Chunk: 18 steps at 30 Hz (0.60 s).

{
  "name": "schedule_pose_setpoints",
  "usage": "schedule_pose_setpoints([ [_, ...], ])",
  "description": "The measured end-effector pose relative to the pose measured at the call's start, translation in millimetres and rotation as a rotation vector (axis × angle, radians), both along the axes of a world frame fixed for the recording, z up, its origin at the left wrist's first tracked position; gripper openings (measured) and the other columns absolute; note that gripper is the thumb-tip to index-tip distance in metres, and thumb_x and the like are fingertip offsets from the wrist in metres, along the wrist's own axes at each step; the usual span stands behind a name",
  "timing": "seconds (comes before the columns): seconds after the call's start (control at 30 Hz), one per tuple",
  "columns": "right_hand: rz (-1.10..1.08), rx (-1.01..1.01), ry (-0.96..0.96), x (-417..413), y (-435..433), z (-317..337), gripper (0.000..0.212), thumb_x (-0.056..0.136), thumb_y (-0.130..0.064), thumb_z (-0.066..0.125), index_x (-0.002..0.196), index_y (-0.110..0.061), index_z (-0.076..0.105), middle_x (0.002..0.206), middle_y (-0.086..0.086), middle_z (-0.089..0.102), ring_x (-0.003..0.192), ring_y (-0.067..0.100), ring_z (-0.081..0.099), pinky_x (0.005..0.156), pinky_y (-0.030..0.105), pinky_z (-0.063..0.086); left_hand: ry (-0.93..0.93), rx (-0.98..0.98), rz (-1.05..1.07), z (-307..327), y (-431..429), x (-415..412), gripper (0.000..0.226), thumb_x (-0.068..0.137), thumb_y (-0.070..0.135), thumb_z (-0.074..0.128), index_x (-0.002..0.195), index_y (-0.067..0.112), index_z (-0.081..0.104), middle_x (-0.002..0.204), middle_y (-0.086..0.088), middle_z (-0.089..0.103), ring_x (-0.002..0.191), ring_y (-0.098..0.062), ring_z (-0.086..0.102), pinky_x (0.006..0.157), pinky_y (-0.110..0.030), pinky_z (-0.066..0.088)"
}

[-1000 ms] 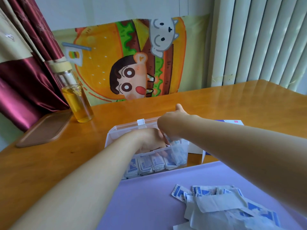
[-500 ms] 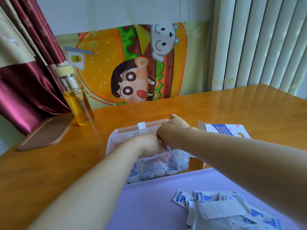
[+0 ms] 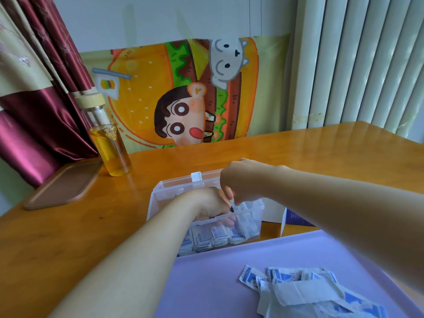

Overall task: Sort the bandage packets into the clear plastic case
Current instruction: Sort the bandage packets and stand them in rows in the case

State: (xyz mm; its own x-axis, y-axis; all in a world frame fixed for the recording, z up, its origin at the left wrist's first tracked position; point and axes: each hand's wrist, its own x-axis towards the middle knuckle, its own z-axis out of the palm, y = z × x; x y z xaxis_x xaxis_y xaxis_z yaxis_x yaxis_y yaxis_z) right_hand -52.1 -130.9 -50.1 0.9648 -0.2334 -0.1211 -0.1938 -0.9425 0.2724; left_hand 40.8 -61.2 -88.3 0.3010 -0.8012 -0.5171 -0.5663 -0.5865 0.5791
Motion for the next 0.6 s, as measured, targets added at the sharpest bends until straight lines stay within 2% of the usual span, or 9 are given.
schedule_pose_setpoints([
  [0.07,0.001,0.002,0.084,-1.5,1.4,3.1,0.032,0.088,-0.025,0.064,0.118,-0.019,0.06,0.112,-0.002,0.057,0.111,0.02,0.045,0.1,0.037,0.033,-0.023,-0.033,0.024,1.1,0.1,-1.1,0.024,0.081,0.011,0.073,0.093,0.026,0.058,0.09,0.006,0.062,0.074,-0.005,0.06,0.057,-0.014,0.049],
  [0.13,-0.022,-0.009,0.193,-1.2,3.5,1.4,0.031,0.092,-0.019,0.057,0.123,-0.021,0.057,0.115,-0.003,0.053,0.12,0.022,0.041,0.104,0.043,0.026,-0.052,-0.04,0.034,4.8,1.3,-3.9,0.017,0.087,0.01,0.064,0.084,0.027,0.064,0.084,0.003,0.064,0.07,-0.009,0.058,0.062,-0.018,0.05],
  [0.23,-0.084,0.009,0.312,0.8,6.7,-3.7,0.037,0.095,-0.012,0.05,0.131,-0.022,0.051,0.131,-0.002,0.049,0.133,0.024,0.03,0.11,0.052,0.011,-0.196,-0.042,0.021,9.7,4.3,-7.0,0.038,0.094,0.01,0.044,0.07,0.033,0.063,0.07,0.003,0.054,0.062,-0.014,0.042,0.056,-0.023,0.038],
  [0.3,-0.1,0.01,0.346,3.0,8.0,-5.1,0.038,0.095,-0.013,0.052,0.131,-0.025,0.051,0.136,-0.002,0.046,0.137,0.025,0.025,0.11,0.055,0.005,-0.262,-0.024,0.006,11.1,5.6,-9.5,0.04,0.094,0.011,0.042,0.068,0.036,0.06,0.069,0.004,0.05,0.062,-0.014,0.039,0.054,-0.022,0.034],
  [0.47,-0.118,-0.032,0.41,9.4,8.3,-7.9,0.048,0.091,-0.016,0.061,0.135,-0.027,0.047,0.145,-0.003,0.039,0.142,0.027,0.017,0.109,0.062,-0.003,-0.338,0.008,0.01,11.1,5.9,-11.1,0.035,0.095,0.014,0.044,0.067,0.031,0.055,0.068,0.002,0.048,0.061,-0.014,0.038,0.054,-0.022,0.034],
  [0.6,-0.139,-0.022,0.407,9.0,11.3,-7.8,0.05,0.094,-0.013,0.054,0.14,-0.025,0.041,0.145,-0.001,0.038,0.142,0.028,0.016,0.109,0.062,-0.003,-0.334,0.006,0.023,14.6,7.2,-15.3,0.037,0.096,0.015,0.042,0.064,0.029,0.054,0.066,0.002,0.046,0.058,-0.014,0.036,0.052,-0.022,0.031],
])
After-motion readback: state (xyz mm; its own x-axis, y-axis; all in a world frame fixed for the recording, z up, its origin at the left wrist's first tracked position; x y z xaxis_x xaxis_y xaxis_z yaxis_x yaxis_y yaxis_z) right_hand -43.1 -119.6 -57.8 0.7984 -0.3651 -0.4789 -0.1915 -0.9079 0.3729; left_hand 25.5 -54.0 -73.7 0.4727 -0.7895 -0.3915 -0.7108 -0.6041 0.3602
